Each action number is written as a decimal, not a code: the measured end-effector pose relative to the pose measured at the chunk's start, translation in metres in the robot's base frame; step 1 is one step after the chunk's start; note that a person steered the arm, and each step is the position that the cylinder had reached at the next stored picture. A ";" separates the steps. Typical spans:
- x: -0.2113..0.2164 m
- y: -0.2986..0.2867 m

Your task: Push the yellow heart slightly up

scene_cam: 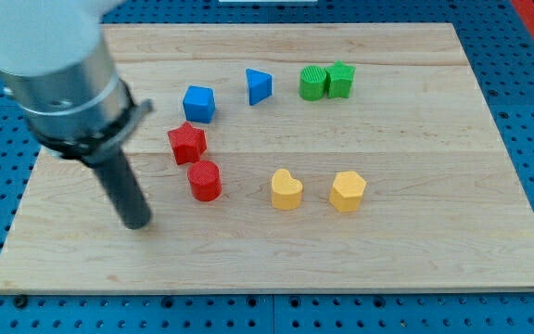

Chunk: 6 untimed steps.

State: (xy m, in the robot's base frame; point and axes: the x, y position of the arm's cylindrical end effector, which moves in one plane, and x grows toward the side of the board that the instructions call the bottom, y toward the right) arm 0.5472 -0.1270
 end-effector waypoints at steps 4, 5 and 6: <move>0.013 0.156; -0.020 0.156; -0.029 0.158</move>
